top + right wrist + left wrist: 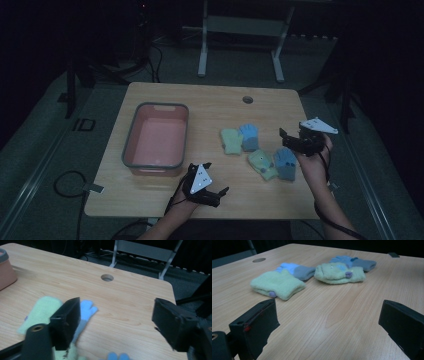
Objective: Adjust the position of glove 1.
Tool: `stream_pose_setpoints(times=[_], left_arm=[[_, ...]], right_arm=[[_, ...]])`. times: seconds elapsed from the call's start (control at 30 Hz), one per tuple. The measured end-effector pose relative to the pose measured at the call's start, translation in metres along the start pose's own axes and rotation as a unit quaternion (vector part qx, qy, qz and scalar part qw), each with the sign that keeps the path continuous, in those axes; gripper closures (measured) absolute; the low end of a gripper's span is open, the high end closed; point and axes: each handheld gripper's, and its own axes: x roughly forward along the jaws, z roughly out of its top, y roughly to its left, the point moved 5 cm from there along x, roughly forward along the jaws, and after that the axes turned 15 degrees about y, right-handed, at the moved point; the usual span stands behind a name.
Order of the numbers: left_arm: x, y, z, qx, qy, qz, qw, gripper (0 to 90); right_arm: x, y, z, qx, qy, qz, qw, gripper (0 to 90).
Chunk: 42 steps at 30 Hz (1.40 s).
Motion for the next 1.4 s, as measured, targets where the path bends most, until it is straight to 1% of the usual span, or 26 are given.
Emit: stream_pose_setpoints(times=[0.1, 0.17, 0.23, 0.3, 0.33, 0.43, 0.5, 0.57, 0.63, 0.67, 0.7, 0.77, 0.87, 0.93, 0.97, 1.03, 1.13, 1.3, 1.37, 1.4], left_arm=[[0.000, 0.000, 0.000, 0.001, 0.000, 0.000, 1.0000, 2.5], [0.000, 0.000, 0.000, 0.001, 0.000, 0.000, 1.0000, 2.5], [-0.001, 0.000, 0.000, 0.000, -0.003, -0.001, 1.0000, 2.5], [-0.001, 0.000, 0.000, 0.000, -0.001, -0.002, 1.0000, 2.5], [-0.001, 0.000, 0.000, -0.001, -0.002, -0.002, 1.0000, 2.4], [-0.001, 0.000, 0.000, -0.001, -0.002, -0.002, 1.0000, 2.4], [-0.001, 0.000, 0.000, -0.001, -0.001, -0.002, 1.0000, 2.5], [-0.001, 0.000, 0.000, -0.002, -0.002, -0.002, 1.0000, 2.4], [-0.002, 0.000, 0.000, -0.001, -0.003, -0.002, 1.0000, 2.4], [-0.002, 0.000, 0.000, -0.001, -0.002, -0.002, 1.0000, 2.5], [-0.002, 0.000, 0.000, -0.001, -0.002, -0.002, 1.0000, 2.4], [-0.002, 0.000, 0.001, -0.001, -0.003, -0.003, 1.0000, 2.4], [-0.002, 0.000, 0.000, 0.000, -0.003, -0.003, 1.0000, 2.4], [-0.003, 0.000, 0.001, -0.001, -0.004, -0.003, 1.0000, 2.5], [-0.003, 0.000, 0.001, -0.001, -0.005, -0.004, 1.0000, 2.4], [-0.003, 0.000, 0.000, 0.001, -0.003, -0.003, 1.0000, 2.4], [-0.003, 0.000, 0.001, 0.000, -0.005, -0.004, 1.0000, 2.5], [-0.004, 0.001, 0.001, 0.001, -0.004, -0.005, 1.0000, 2.4], [-0.004, 0.001, 0.001, 0.002, -0.005, -0.004, 1.0000, 2.5], [-0.004, 0.001, 0.001, 0.002, -0.004, -0.005, 1.0000, 2.4]], right_arm=[[0.005, 0.010, 0.004, -0.007, 0.007, 0.008, 0.9999, 23.6], [0.007, 0.016, 0.007, -0.018, 0.002, 0.009, 0.9998, 25.4], [0.009, 0.022, 0.009, -0.028, 0.006, 0.011, 0.9995, 26.8], [0.012, 0.028, 0.012, -0.030, 0.009, 0.026, 0.9992, 27.4], [0.014, 0.031, 0.014, -0.031, 0.010, 0.029, 0.9990, 31.8], [0.018, 0.039, 0.017, -0.033, 0.009, 0.037, 0.9987, 33.2], [0.023, 0.045, 0.018, -0.035, 0.013, 0.046, 0.9982, 34.0], [0.027, 0.052, 0.019, -0.037, 0.018, 0.059, 0.9974, 37.3], [0.032, 0.059, 0.020, -0.045, 0.028, 0.085, 0.9950, 41.9], [0.034, 0.063, 0.021, -0.048, 0.031, 0.094, 0.9939, 41.2], [0.037, 0.066, 0.021, -0.052, 0.034, 0.098, 0.9933, 41.7], [0.043, 0.073, 0.021, -0.054, 0.045, 0.101, 0.9924, 38.9], [0.052, 0.080, 0.022, -0.057, 0.052, 0.100, 0.9920, 38.1], [0.058, 0.084, 0.022, -0.055, 0.058, 0.109, 0.9908, 38.8], [0.061, 0.086, 0.022, -0.057, 0.061, 0.108, 0.9907, 39.0], [0.068, 0.088, 0.022, -0.059, 0.071, 0.111, 0.9895, 40.6], [0.080, 0.092, 0.020, -0.050, 0.089, 0.123, 0.9872, 42.3], [0.095, 0.097, 0.019, -0.055, 0.104, 0.125, 0.9851, 44.8], [0.101, 0.100, 0.018, -0.056, 0.108, 0.128, 0.9843, 49.7], [0.104, 0.101, 0.018, -0.058, 0.111, 0.128, 0.9838, 49.8]])
